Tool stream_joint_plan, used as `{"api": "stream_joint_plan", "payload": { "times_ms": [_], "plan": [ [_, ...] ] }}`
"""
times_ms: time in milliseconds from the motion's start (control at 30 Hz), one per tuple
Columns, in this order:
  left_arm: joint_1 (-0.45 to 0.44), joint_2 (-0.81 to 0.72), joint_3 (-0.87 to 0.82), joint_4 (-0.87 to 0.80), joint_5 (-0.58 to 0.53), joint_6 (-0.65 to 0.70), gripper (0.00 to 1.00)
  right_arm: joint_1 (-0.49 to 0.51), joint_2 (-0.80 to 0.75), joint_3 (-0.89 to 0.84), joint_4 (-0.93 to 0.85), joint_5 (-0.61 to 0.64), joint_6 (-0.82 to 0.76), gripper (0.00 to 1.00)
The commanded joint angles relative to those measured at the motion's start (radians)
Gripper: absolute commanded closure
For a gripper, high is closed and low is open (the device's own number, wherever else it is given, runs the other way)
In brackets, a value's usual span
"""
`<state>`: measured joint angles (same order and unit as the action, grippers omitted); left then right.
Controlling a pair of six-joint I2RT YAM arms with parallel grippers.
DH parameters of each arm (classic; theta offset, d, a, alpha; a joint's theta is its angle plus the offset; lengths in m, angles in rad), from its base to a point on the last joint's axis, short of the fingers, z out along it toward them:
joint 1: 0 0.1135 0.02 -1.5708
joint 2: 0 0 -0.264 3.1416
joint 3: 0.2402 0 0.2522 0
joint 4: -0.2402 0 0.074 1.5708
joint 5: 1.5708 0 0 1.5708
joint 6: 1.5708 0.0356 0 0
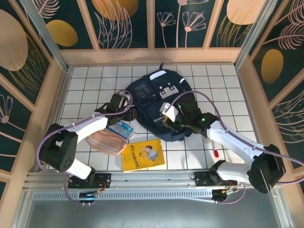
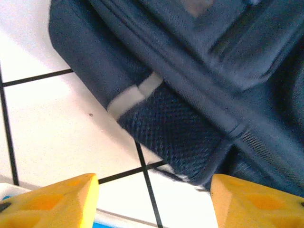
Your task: Pack books, pencil case, and school supplies into a backpack
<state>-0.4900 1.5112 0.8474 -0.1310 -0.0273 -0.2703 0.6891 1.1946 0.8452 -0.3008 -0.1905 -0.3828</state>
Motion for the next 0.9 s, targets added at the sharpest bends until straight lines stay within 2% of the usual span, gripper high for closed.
{"api": "stream_joint_plan", "payload": {
  "times_ms": [0,67,133,200,267,333,400,500,700,867],
  "plan": [
    [-0.002,-0.095,0.077,-0.061,0.043,-0.046,0.34,-0.012,-0.005,0.031,0.044,0.260,0.664,0.62],
    [-0.003,-0.122,0.103,-0.095,0.128,-0.070,0.33,-0.032,-0.001,0.044,-0.054,0.232,0.830,0.61],
    [-0.012,-0.132,0.111,-0.082,0.263,-0.100,0.34,-0.065,0.002,0.054,-0.153,0.268,0.967,0.56],
    [-0.061,-0.115,0.119,-0.080,0.298,-0.124,0.37,-0.135,0.006,0.050,-0.196,0.236,0.978,0.56],
    [-0.154,-0.078,0.195,-0.103,0.246,-0.093,0.36,-0.250,0.023,0.048,-0.231,0.212,0.982,0.56],
    [-0.251,-0.012,0.268,-0.119,0.185,-0.044,0.35,-0.380,0.055,0.064,-0.282,0.117,1.001,0.56],
    [-0.313,0.065,0.343,-0.125,0.166,-0.004,0.35,-0.495,0.092,0.087,-0.326,0.042,1.003,0.55],
    [-0.383,0.194,0.503,-0.197,0.108,0.048,0.35,-0.611,0.112,0.105,-0.368,0.029,1.015,0.55],
    [-0.461,0.522,0.837,-0.375,0.051,0.116,0.37,-0.748,0.036,0.062,-0.313,-0.011,1.058,0.53],
    [-0.511,0.635,0.926,-0.396,0.026,0.116,0.35,-0.773,-0.026,0.031,-0.267,-0.058,1.061,0.53]
  ]
}}
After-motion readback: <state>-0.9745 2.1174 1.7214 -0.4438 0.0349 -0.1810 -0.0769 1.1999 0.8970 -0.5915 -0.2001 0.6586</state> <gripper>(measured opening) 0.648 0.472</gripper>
